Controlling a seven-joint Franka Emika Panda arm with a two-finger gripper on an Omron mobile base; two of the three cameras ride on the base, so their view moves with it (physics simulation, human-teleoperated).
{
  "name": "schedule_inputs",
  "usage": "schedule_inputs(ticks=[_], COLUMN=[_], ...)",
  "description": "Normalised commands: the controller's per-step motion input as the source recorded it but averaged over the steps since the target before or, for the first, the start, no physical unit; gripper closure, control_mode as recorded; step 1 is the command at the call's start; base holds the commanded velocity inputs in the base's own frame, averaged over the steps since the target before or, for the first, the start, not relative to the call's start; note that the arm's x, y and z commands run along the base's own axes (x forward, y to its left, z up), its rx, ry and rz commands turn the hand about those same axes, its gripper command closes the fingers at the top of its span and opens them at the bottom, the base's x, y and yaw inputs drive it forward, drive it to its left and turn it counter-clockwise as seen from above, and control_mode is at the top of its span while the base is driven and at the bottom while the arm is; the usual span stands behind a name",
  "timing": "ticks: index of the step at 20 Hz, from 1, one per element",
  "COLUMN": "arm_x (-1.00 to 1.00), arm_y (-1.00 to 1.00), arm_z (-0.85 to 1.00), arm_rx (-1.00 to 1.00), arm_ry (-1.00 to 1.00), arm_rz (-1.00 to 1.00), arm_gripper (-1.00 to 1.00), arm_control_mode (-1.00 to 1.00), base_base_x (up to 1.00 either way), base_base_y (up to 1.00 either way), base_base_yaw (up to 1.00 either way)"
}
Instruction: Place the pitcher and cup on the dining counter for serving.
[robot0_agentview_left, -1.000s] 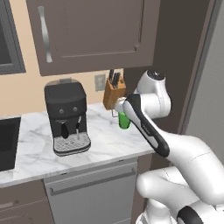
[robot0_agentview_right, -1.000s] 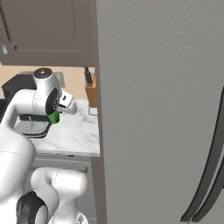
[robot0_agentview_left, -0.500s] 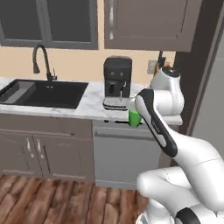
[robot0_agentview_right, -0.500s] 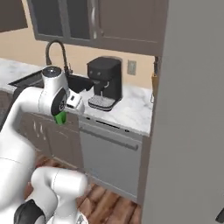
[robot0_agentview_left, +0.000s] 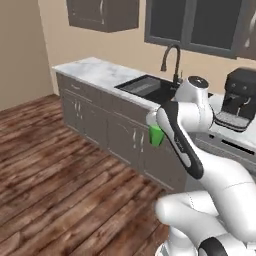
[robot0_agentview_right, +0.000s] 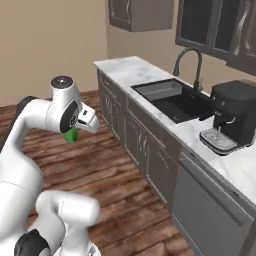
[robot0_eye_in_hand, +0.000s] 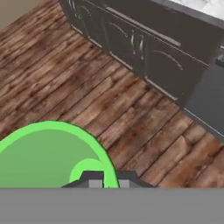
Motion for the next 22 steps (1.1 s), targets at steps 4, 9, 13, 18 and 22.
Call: schedule_inputs(ticks=[4, 9, 13, 18, 22], arm_x=[0.0, 0.0, 0.0, 0.0, 0.0], arm_y=[0.0, 0.0, 0.0, 0.0, 0.0], arm_z=[0.0, 0.0, 0.0, 0.0, 0.0], arm_rx=[0.0, 0.0, 0.0, 0.0, 0.0], arm_ry=[0.0, 0.0, 0.0, 0.0, 0.0], arm_rz=[0.0, 0.0, 0.0, 0.0, 0.0], arm_gripper=[1.0, 1.0, 1.0, 1.0, 1.0], arm_control_mode=[1.0, 1.0, 1.0, 1.0, 1.0], base_base_x=[0.0, 0.0, 0.0, 0.14, 0.42], base_base_y=[0.56, 0.7, 0.91, 0.99, 0.78], base_base_yaw=[0.86, 0.85, 0.78, 0.65, 0.48])
